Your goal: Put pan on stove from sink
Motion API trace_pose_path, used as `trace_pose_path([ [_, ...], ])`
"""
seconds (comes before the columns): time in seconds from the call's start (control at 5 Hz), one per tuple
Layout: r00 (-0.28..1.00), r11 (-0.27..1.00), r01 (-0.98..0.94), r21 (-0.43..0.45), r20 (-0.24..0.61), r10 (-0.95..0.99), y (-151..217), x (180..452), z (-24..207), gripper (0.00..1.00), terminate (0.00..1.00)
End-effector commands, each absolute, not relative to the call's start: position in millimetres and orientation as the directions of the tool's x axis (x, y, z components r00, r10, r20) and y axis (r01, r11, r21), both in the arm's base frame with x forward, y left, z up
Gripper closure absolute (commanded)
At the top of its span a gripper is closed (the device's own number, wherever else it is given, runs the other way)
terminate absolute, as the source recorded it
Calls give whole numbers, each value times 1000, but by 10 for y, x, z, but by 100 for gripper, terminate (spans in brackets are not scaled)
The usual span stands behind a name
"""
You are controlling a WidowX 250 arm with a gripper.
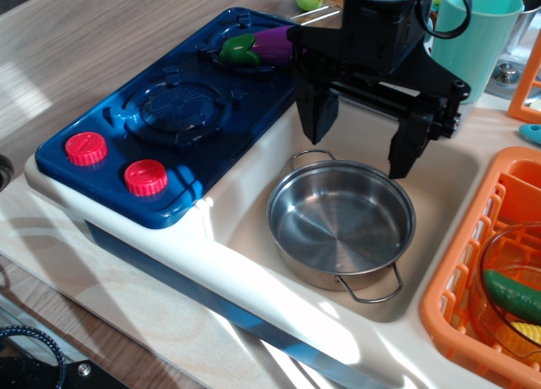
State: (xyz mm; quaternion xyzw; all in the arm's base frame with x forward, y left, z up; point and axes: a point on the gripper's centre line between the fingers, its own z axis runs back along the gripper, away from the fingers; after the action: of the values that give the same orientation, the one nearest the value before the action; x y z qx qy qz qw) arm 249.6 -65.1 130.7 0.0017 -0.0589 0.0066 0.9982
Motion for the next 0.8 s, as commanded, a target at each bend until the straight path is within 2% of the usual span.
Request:
trace_pose_path([
  [0.0, 993, 1000, -13, 3, 118, 13, -651, 2496, 1307, 0, 0],
  [0.2, 972, 973, -216, 80, 115, 207, -622, 2515, 1376, 0, 0],
  [0.4, 942, 939, -322, 117, 136, 307, -626, 2485, 1361, 0, 0],
  [0.6, 891, 888, -449, 97, 120, 438, -627, 2424, 1370, 0, 0],
])
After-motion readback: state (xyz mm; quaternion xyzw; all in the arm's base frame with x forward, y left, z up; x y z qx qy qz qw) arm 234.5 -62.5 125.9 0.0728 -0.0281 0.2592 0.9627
